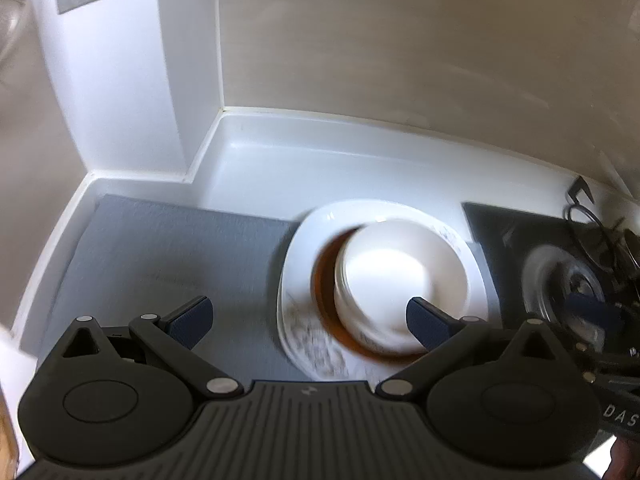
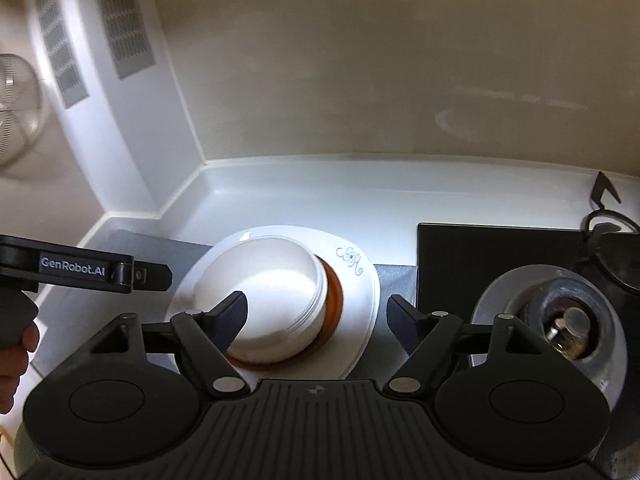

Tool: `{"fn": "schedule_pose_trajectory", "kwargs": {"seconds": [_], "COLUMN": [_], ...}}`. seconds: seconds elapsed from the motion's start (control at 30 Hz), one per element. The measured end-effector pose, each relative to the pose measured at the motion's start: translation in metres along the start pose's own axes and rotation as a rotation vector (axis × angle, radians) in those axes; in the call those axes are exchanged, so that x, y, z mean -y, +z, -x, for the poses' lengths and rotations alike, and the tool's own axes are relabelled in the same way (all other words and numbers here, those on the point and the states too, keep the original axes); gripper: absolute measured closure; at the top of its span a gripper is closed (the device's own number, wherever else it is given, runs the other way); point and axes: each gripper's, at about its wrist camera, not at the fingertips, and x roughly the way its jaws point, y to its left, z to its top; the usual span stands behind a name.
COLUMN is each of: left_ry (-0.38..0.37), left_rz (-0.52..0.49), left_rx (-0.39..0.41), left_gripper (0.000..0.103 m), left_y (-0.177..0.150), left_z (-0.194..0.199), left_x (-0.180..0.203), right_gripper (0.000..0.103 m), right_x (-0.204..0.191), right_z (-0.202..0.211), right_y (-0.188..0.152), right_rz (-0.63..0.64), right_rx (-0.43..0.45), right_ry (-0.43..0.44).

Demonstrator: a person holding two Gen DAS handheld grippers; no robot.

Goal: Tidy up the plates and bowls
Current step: 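Open both tools to release the cream bowl, then withdraw both tools and move them to the blue swirl bowl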

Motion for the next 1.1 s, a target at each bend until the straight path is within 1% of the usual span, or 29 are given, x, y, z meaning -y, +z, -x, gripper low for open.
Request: {"fn": "schedule_pose_trajectory", "kwargs": {"seconds": [0.07, 0.17, 0.27, 0.47, 0.53, 0.6, 0.67, 0.77, 0.93, 1.0, 1.1], "left_ry": [-0.015, -0.03, -0.01, 0.085, 0.121, 0.134, 0.146, 0.156, 0.132, 0.128, 0.125], "left_rz": [-0.018, -0.045, -0.054, -0.037, -0.016, -0.003, -0.003, -0.015, 0.001, 0.006, 0.016], "left_rx": [-0.001, 0.021, 0.047, 0.06, 0.072, 0.084, 0.093, 0.087, 0.06, 0.06, 0.058], "left_gripper": [0.0, 0.0, 0.0, 0.0, 0.0, 0.0, 0.0, 0.0, 0.0, 0.0, 0.0], "left_y": [-0.012, -0.037, -0.066, -0.111, -0.122, -0.131, -0.141, -0.153, -0.172, -0.181, -0.196], "left_z": [0.015, 0.042, 0.067, 0.094, 0.103, 0.113, 0.122, 0.132, 0.146, 0.154, 0.164], "left_x": [0.002, 0.006, 0.008, 0.004, 0.0, -0.005, -0.012, -0.021, -0.05, -0.06, -0.076], "right_gripper": [0.02, 0.016, 0.015, 0.013, 0.013, 0.013, 0.013, 0.013, 0.013, 0.013, 0.013], "right_x": [-0.005, -0.014, -0.021, -0.033, -0.035, -0.037, -0.039, -0.043, -0.061, -0.072, -0.095], "right_z": [0.015, 0.036, 0.054, 0.073, 0.078, 0.086, 0.093, 0.102, 0.115, 0.117, 0.119], "right_y": [-0.007, -0.021, -0.037, -0.059, -0.062, -0.066, -0.07, -0.075, -0.081, -0.085, -0.095], "right_rz": [0.012, 0.047, 0.072, 0.151, 0.169, 0.187, 0.191, 0.174, 0.162, 0.152, 0.191], "right_rx": [0.024, 0.043, 0.028, -0.004, -0.004, 0.013, 0.028, 0.036, 0.047, 0.024, -0.009], "right_ry": [-0.004, 0.008, 0.056, 0.146, 0.177, 0.189, 0.193, 0.188, 0.164, 0.162, 0.172]}}
